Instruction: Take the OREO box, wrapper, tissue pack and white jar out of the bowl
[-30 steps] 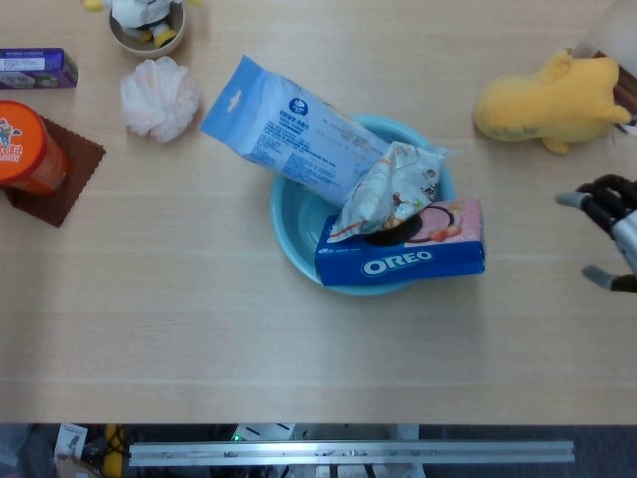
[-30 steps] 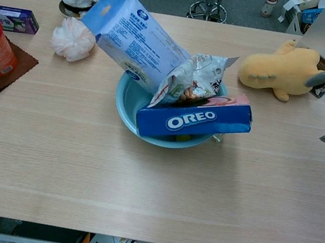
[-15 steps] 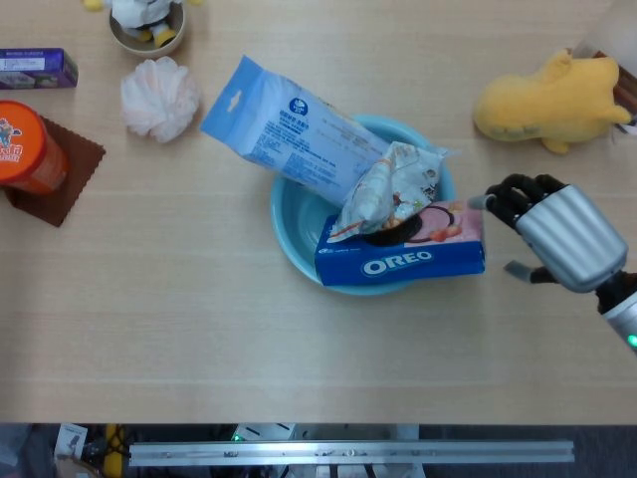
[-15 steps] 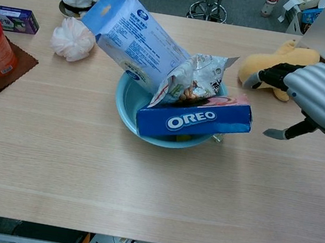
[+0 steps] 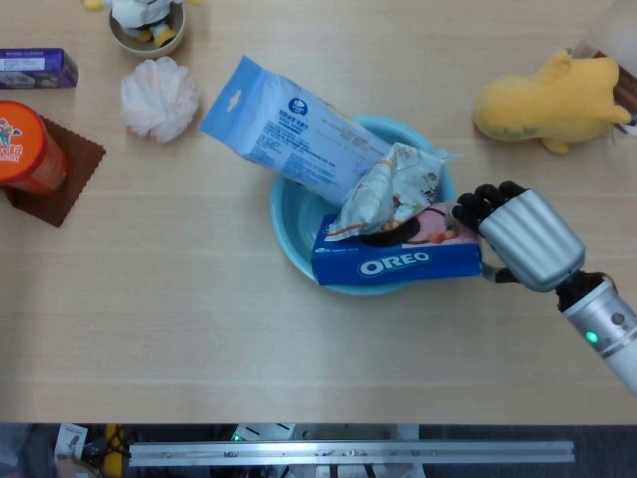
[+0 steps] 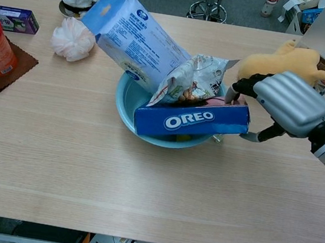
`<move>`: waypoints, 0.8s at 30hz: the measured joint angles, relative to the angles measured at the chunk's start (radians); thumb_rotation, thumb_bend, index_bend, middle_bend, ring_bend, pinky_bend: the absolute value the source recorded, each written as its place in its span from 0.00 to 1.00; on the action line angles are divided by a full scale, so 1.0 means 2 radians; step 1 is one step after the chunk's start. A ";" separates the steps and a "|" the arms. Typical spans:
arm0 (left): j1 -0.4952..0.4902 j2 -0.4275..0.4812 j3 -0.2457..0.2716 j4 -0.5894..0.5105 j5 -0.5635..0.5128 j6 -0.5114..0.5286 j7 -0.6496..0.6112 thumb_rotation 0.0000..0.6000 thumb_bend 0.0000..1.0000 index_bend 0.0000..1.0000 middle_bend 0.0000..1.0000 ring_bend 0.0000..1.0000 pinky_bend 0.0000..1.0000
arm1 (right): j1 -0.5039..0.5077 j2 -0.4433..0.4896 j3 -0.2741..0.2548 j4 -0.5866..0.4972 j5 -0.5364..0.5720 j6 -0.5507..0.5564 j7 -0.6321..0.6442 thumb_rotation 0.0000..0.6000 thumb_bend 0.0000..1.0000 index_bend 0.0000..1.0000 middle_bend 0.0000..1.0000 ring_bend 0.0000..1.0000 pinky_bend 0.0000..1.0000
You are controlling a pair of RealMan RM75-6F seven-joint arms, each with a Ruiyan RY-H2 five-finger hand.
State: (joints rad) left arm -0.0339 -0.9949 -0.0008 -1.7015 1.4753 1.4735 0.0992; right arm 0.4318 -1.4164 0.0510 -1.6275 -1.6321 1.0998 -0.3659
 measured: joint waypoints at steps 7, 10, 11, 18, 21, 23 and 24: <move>0.001 0.001 0.000 0.002 -0.004 -0.001 -0.003 1.00 0.36 0.17 0.23 0.21 0.16 | 0.004 -0.020 0.005 0.023 -0.009 0.024 0.008 1.00 0.22 0.62 0.60 0.56 0.68; 0.001 0.002 0.000 0.001 -0.004 -0.003 -0.002 1.00 0.36 0.17 0.23 0.21 0.16 | 0.006 -0.013 0.003 0.021 -0.016 0.032 0.027 1.00 0.22 0.63 0.61 0.58 0.69; 0.000 0.003 0.000 0.000 -0.004 -0.003 -0.002 1.00 0.36 0.17 0.23 0.21 0.16 | 0.006 -0.007 0.002 0.016 -0.018 0.035 0.035 1.00 0.22 0.63 0.61 0.58 0.70; -0.005 0.003 -0.001 -0.004 -0.006 -0.011 0.006 1.00 0.36 0.17 0.23 0.21 0.16 | 0.002 0.052 -0.004 -0.026 -0.031 0.059 0.069 1.00 0.22 0.64 0.62 0.60 0.71; -0.008 0.003 -0.001 -0.008 -0.006 -0.016 0.011 1.00 0.36 0.17 0.23 0.21 0.16 | -0.003 0.079 -0.005 -0.042 -0.036 0.076 0.081 1.00 0.22 0.65 0.62 0.60 0.71; -0.010 0.003 -0.002 -0.010 -0.005 -0.016 0.014 1.00 0.36 0.17 0.23 0.21 0.16 | -0.007 0.096 -0.004 -0.051 -0.040 0.090 0.087 1.00 0.22 0.65 0.62 0.60 0.71; -0.010 0.003 -0.002 -0.011 -0.004 -0.017 0.016 1.00 0.36 0.17 0.23 0.21 0.16 | -0.009 0.102 -0.003 -0.054 -0.042 0.096 0.092 1.00 0.22 0.65 0.63 0.60 0.71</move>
State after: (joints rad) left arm -0.0548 -0.9894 -0.0046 -1.7243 1.4665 1.4402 0.1309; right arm 0.4138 -1.2120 0.0441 -1.7361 -1.7152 1.2912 -0.1822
